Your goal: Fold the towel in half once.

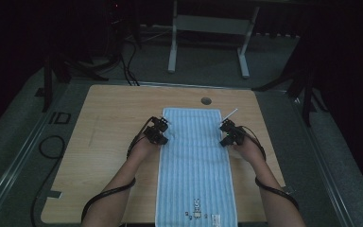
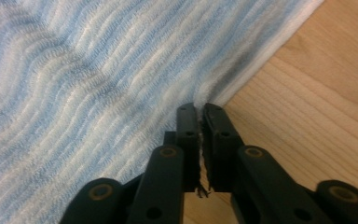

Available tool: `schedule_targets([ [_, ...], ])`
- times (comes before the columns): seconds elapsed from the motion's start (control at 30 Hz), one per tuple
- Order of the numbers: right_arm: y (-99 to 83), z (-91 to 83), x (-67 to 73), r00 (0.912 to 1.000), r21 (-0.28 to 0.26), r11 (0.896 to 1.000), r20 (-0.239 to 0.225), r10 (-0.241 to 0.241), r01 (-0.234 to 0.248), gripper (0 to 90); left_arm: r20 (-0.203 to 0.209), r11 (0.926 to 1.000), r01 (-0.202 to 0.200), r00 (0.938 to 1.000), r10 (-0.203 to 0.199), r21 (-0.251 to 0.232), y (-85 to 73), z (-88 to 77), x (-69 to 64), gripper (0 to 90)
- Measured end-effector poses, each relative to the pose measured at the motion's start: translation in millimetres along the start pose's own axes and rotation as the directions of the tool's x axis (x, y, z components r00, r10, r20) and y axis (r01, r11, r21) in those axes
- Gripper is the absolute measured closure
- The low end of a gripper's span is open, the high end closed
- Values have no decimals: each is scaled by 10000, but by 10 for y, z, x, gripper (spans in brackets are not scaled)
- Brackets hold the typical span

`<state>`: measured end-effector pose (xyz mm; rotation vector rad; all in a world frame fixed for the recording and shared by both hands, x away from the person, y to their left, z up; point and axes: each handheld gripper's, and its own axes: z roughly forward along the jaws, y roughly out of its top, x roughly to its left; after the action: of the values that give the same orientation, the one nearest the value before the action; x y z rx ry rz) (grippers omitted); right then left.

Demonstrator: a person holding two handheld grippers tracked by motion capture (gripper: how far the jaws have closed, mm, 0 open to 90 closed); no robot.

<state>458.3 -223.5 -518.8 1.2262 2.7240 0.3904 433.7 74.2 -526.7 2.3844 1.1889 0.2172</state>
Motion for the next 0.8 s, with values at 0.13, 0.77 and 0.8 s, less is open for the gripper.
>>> schedule_targets([
  [0.13, -30, -91, -10, 9999, -325, 9994, -34, -115, 114, 860, 276, 9987, 153, 9995, -140, -483, -14, -140, 23, 867],
  [0.77, -711, -781, 391, 9909, -2212, 9679, -332, -1302, 1197, 853, 1401, 9822, -1146, 9808, 1356, -1486, -506, -891, -351, 862],
  [0.8, -791, -818, 441, 9899, -2258, 9662, -373, -1364, 1246, 851, 1412, 9813, -1182, 9800, 1399, -1518, -545, -907, -371, 862],
])
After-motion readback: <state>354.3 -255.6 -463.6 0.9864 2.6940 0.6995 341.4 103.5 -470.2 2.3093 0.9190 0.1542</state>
